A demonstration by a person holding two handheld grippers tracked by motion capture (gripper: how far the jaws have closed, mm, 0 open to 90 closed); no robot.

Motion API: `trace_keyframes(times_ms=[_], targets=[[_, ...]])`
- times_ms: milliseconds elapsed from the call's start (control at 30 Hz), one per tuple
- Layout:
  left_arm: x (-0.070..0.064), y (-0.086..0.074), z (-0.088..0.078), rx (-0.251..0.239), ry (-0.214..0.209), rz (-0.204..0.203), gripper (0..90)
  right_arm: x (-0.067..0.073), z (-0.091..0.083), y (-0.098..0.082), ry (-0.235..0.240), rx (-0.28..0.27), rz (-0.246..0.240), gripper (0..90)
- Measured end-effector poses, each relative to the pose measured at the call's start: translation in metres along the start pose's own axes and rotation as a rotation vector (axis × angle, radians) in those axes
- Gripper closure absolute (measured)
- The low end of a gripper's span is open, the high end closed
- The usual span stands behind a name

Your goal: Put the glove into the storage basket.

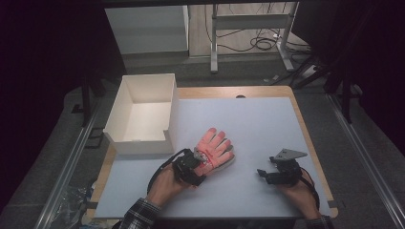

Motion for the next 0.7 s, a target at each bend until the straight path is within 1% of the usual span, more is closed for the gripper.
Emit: trace_keyframes(times_ms=[33,200,267,333,433,533,600,700], targets=[[0.0,0.0,-0.001,-0.006,-0.004,-0.004,40.7,0.0,0.0,0.0,0.0,0.0,0.0,25.8],[0.005,-0.003,-0.004,-0.041,-0.043,-0.049,45.7,0.0,0.0,0.0,0.001,0.0,0.0,25.8],[0.006,-0.003,-0.004,-0.045,-0.049,-0.054,46.3,0.0,0.0,0.0,0.0,-0.001,0.0,25.8],[0.007,-0.003,-0.005,-0.048,-0.053,-0.048,46.4,0.0,0.0,0.0,0.0,-0.001,0.0,25.8],[0.009,-0.003,-0.008,-0.059,-0.06,-0.055,47.5,0.0,0.0,0.0,0.0,-0.001,0.0,25.7],[0.009,-0.002,-0.009,-0.069,-0.058,-0.064,47.8,0.0,0.0,0.0,0.0,-0.001,0.0,25.8],[0.01,0.0,-0.01,-0.069,-0.051,-0.059,47.8,0.0,0.0,0.0,0.001,-0.001,0.0,25.8],[0.01,0.005,-0.012,-0.075,-0.05,-0.064,47.8,0.0,0.0,0.0,0.001,-0.002,0.001,25.8]])
Point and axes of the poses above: each handheld gripper's, and its own axes: z roughly forward along the jaws, y roughly out of its top, x roughly to its left, the point moved 4 cm from there along z, roughly forward along the jaws, and after that the axes turned 11 degrees about z, right-handed, at the moved point
